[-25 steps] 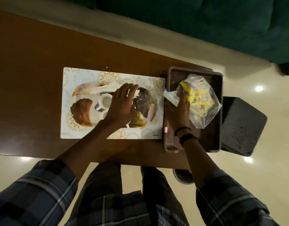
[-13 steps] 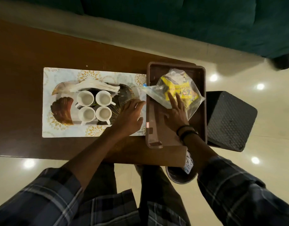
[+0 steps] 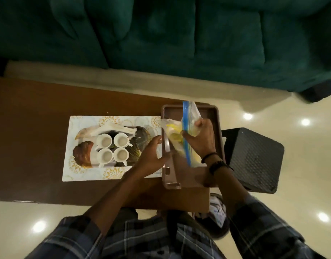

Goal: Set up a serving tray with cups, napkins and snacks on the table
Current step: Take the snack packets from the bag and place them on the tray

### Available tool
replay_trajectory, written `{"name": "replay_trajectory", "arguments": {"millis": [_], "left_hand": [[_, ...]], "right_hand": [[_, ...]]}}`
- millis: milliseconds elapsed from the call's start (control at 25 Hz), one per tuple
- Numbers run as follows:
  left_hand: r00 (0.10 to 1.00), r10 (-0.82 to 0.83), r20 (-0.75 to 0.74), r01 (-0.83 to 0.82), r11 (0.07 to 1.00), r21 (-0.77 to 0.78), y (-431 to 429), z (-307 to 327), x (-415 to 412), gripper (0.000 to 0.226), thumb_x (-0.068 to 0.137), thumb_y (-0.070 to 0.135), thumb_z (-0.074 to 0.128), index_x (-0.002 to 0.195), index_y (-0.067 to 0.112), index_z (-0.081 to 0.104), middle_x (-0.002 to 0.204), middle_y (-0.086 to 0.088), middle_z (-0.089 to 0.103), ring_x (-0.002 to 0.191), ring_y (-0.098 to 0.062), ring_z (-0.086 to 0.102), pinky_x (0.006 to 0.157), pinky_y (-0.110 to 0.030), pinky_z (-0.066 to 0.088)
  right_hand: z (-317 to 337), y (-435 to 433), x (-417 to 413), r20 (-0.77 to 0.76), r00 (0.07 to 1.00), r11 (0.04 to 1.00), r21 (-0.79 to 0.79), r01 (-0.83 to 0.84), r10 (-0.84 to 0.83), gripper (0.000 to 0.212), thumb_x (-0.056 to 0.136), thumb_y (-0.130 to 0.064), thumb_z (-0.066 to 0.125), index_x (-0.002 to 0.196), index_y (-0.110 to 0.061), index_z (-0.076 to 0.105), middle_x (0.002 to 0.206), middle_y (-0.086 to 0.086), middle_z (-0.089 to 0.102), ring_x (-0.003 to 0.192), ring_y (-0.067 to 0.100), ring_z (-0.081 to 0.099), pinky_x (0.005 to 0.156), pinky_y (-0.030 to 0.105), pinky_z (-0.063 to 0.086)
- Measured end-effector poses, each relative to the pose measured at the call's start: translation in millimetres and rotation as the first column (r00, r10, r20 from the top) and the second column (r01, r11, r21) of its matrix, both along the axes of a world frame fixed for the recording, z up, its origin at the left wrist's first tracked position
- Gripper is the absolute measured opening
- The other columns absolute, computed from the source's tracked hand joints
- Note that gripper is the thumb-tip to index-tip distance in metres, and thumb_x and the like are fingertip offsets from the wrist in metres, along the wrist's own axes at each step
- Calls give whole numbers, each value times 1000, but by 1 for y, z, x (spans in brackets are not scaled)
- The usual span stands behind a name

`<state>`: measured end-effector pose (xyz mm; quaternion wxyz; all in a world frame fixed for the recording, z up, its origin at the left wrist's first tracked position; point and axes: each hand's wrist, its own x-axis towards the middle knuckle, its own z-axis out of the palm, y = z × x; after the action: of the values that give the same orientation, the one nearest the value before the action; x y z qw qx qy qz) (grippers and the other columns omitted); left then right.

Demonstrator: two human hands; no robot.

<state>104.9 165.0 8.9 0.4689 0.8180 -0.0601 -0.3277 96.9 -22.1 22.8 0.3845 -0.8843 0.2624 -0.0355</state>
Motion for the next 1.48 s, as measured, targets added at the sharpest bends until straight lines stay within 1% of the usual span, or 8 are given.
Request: {"name": "replay_trajectory", "arguments": {"millis": [200, 520, 720, 840, 960, 1120, 1240, 1480], "left_hand": [[1000, 3, -10, -4, 987, -163, -22, 58, 4, 34, 83, 32, 70, 110, 16, 58, 103, 5, 63, 101, -12, 61, 78, -13, 46], [984, -8, 178, 42, 982, -186, -39, 103, -7, 12, 90, 18, 62, 92, 9, 70, 81, 0, 69, 70, -14, 67, 67, -28, 57], [982, 49, 184, -22, 989, -144, -38, 110, -10, 11, 89, 18, 61, 91, 8, 67, 88, -7, 71, 78, -20, 69, 71, -35, 59], [987, 31, 157, -11, 992, -126, -37, 115, -20, 15, 91, 20, 60, 95, 8, 66, 87, -1, 68, 75, -10, 65, 64, -21, 53], [995, 94, 16, -89, 974, -208, -35, 117, -23, 25, 89, 29, 63, 96, 5, 64, 92, -11, 71, 76, -21, 72, 60, -32, 61], [984, 56, 169, -34, 991, -131, -32, 109, -21, 18, 89, 31, 57, 86, 14, 62, 87, -13, 70, 76, -31, 71, 65, -50, 60], [938, 220, 269, -214, 976, -52, -24, 104, -12, 19, 87, 39, 44, 81, 23, 51, 82, -10, 70, 74, -32, 69, 68, -50, 56], [907, 227, 353, -211, 974, -83, -20, 117, -12, 14, 97, 23, 47, 92, 11, 52, 82, -3, 57, 82, -28, 62, 69, -44, 51]], "right_hand": [[48, 11, -20, 62, 988, 963, 241, 122, -140, 41, 72, -19, 78, 96, -17, 44, 101, 7, 55, 88, 19, 57, 70, 26, 51], [85, 28, -36, 91, 932, 600, 786, 150, -352, 11, 93, -13, 52, 91, -14, 63, 89, 6, 64, 83, 24, 58, 73, 36, 50], [82, 30, -44, 24, 978, 847, 505, 168, -208, 18, 88, -37, 63, 85, -22, 73, 90, 10, 75, 88, 26, 72, 81, 49, 59], [85, 33, -48, -6, 966, 793, 570, 214, -257, 16, 92, -17, 62, 94, -7, 73, 97, 20, 73, 88, 29, 71, 76, 39, 61], [94, 33, -60, 16, 980, 776, 614, 145, -196, 16, 94, -10, 57, 97, -3, 71, 96, 15, 71, 86, 22, 69, 71, 26, 60], [94, 29, -71, 45, 984, 704, 704, 89, -171, 15, 93, -7, 58, 98, 0, 71, 89, 9, 70, 78, 16, 69, 67, 26, 61], [87, 5, -76, 101, 899, 789, 528, 314, -426, 22, 89, -8, 63, 72, -19, 71, 74, 6, 68, 73, 20, 64, 74, 40, 58], [73, -14, -89, 137, 870, 878, 153, 453, -473, 14, 87, -14, 61, 94, -8, 71, 90, 11, 72, 78, 19, 64, 77, 45, 57]]}}
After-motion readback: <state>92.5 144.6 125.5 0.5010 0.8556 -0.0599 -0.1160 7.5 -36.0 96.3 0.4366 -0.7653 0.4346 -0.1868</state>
